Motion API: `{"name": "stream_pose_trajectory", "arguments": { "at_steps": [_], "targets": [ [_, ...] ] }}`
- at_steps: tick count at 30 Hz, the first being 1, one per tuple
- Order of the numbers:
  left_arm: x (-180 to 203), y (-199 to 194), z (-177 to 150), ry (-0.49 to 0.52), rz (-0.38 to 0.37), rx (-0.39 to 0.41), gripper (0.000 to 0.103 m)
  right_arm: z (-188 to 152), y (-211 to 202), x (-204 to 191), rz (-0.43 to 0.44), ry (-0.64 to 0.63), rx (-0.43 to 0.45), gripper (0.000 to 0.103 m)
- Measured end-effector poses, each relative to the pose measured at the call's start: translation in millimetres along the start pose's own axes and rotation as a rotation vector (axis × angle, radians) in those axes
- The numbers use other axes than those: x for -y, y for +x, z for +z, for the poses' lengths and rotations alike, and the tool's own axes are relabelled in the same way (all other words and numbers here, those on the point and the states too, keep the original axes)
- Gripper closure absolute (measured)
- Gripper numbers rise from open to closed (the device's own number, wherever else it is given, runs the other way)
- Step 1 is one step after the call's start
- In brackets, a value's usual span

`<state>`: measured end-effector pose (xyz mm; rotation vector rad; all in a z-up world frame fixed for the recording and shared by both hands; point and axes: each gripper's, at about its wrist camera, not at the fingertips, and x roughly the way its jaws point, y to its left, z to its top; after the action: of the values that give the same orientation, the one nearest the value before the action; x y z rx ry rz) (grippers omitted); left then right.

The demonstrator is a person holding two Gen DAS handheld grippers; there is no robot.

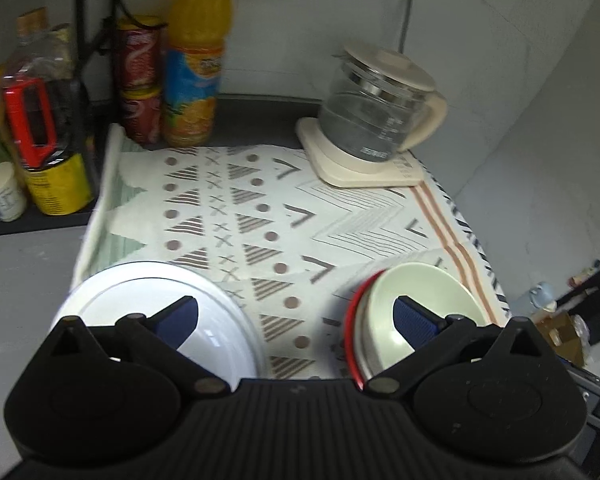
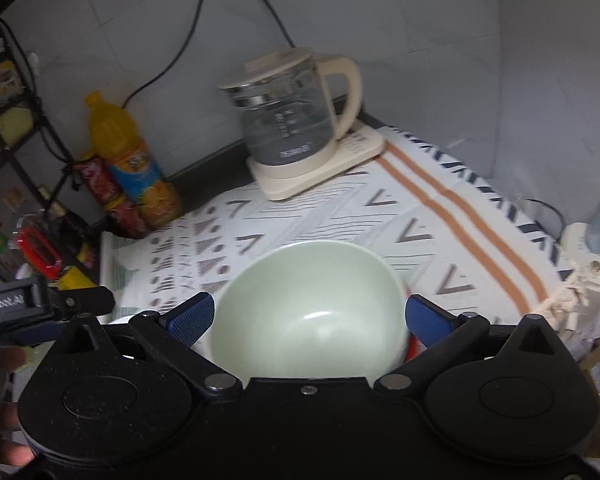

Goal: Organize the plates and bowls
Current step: 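Grasp the rims of the nested red and green bowls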

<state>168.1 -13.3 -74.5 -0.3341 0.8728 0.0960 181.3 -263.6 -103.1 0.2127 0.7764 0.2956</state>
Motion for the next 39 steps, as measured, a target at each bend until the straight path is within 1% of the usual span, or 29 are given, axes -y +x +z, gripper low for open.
{"name": "stream_pose_trajectory", "arguments": {
  "at_steps": [3,6,8,10,14,19,21,24,26,27,28,29,30,31,32,33,36,38,39],
  "targets": [
    [6,11,0,0.01,-0.009,-0.04,0.001,-2,0,11,-0.028,0.036,0.006,0.0],
    [8,25,0,-0.01,-0.013,-0.087,0.001,-4,4,26,-0.04,0.091,-0.016,0.0],
    [10,32,-1,-0.017,-0.011,-0.099,0.002,-6,7,32,-0.05,0.111,-0.03,0.001],
    [13,39,-1,-0.003,-0.01,-0.106,0.003,-9,10,38,-0.057,0.136,-0.039,0.001],
    [17,57,-2,0.015,-0.016,-0.145,0.003,-17,22,52,-0.074,0.202,-0.086,0.001],
    [18,80,-4,0.031,-0.044,-0.206,0.003,-26,38,61,-0.084,0.252,-0.127,0.006],
    [19,88,-4,0.041,-0.05,-0.222,0.004,-29,44,63,-0.087,0.269,-0.146,0.01],
    [20,98,-4,0.043,-0.073,-0.251,0.01,-33,53,65,-0.094,0.288,-0.169,0.016],
    [22,102,-5,0.055,-0.092,-0.269,0.016,-35,57,66,-0.101,0.299,-0.175,0.018],
    [23,105,-5,0.06,-0.097,-0.277,0.018,-36,59,67,-0.102,0.304,-0.171,0.021],
    [23,107,-6,0.062,-0.103,-0.286,0.023,-37,60,67,-0.101,0.313,-0.166,0.023],
    [22,110,-6,0.06,-0.112,-0.295,0.029,-38,62,68,-0.098,0.324,-0.168,0.03],
    [22,112,-6,0.056,-0.121,-0.304,0.032,-39,64,69,-0.093,0.336,-0.175,0.037],
    [22,114,-6,0.053,-0.129,-0.313,0.038,-40,67,70,-0.086,0.348,-0.18,0.04],
    [22,117,-7,0.053,-0.136,-0.32,0.043,-41,68,70,-0.073,0.361,-0.181,0.045],
    [23,119,-8,0.053,-0.146,-0.327,0.046,-42,69,70,-0.062,0.369,-0.182,0.05],
    [24,125,-10,0.062,-0.185,-0.345,0.057,-45,74,68,-0.042,0.382,-0.206,0.059],
    [24,128,-10,0.06,-0.192,-0.346,0.067,-48,77,67,-0.034,0.394,-0.217,0.061],
    [24,130,-9,0.063,-0.203,-0.35,0.069,-48,77,67,-0.035,0.406,-0.216,0.061]
  ]
}}
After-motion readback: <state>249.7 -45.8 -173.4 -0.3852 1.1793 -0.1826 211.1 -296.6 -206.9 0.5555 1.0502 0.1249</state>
